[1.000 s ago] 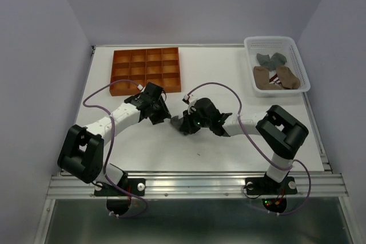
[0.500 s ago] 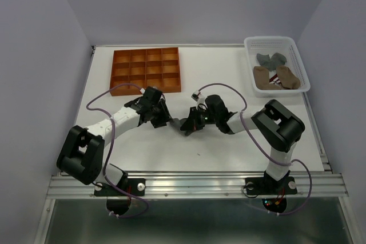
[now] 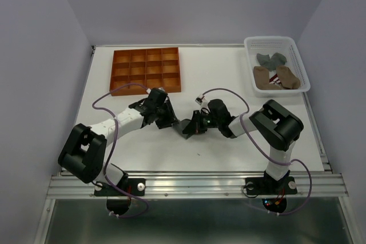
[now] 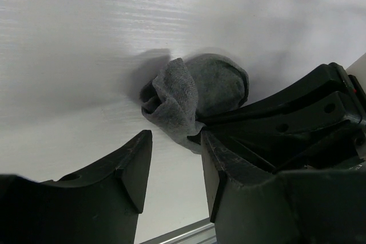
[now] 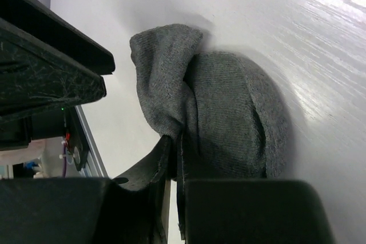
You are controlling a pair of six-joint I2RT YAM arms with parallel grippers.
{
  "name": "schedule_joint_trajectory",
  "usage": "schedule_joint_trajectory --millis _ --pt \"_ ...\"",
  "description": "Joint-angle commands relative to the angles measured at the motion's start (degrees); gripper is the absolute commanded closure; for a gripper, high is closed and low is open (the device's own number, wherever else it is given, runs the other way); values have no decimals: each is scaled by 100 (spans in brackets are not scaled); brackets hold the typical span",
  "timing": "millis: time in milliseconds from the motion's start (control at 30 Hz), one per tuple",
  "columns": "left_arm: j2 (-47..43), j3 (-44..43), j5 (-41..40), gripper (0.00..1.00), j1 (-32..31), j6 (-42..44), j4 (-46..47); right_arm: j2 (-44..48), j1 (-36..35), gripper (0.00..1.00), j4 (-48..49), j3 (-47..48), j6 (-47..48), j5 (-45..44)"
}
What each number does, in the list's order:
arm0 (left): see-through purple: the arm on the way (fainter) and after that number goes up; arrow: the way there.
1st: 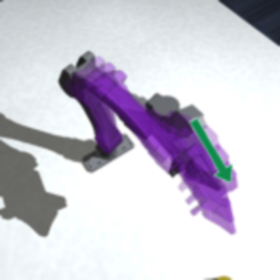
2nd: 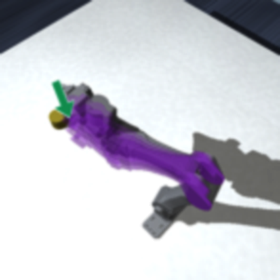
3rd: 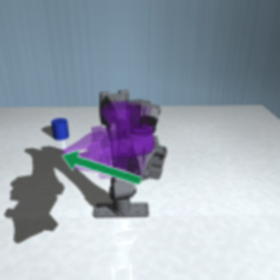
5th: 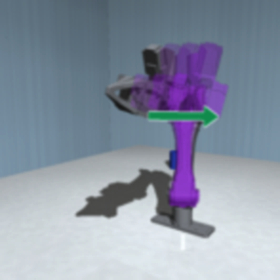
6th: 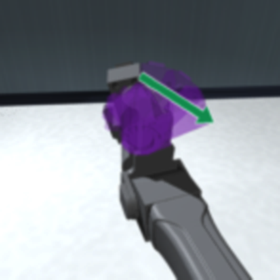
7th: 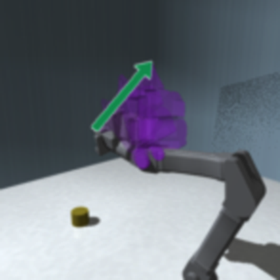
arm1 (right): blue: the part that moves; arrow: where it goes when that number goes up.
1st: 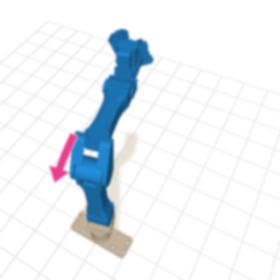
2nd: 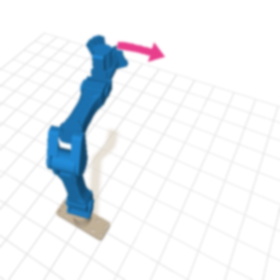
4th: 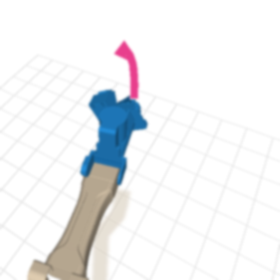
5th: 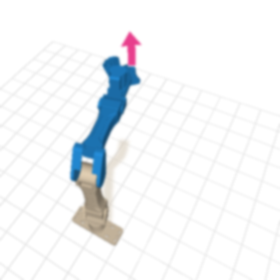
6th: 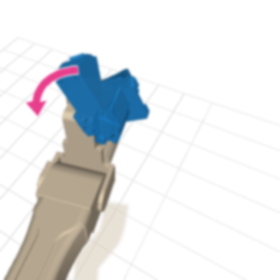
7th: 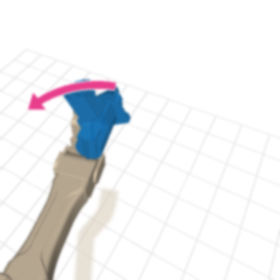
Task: Roll the socks
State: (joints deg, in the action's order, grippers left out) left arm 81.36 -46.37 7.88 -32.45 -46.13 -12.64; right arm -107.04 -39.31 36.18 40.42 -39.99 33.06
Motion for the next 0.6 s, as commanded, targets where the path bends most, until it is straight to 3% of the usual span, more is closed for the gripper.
schedule_joint_trajectory --millis 0,567 --pt "108 76 56 49 -139 25 174 -36 116 99 477 -157 -202 -89" --pt "670 -109 -251 49 -368 -133 412 -168 275 98 934 -325 -466 51"
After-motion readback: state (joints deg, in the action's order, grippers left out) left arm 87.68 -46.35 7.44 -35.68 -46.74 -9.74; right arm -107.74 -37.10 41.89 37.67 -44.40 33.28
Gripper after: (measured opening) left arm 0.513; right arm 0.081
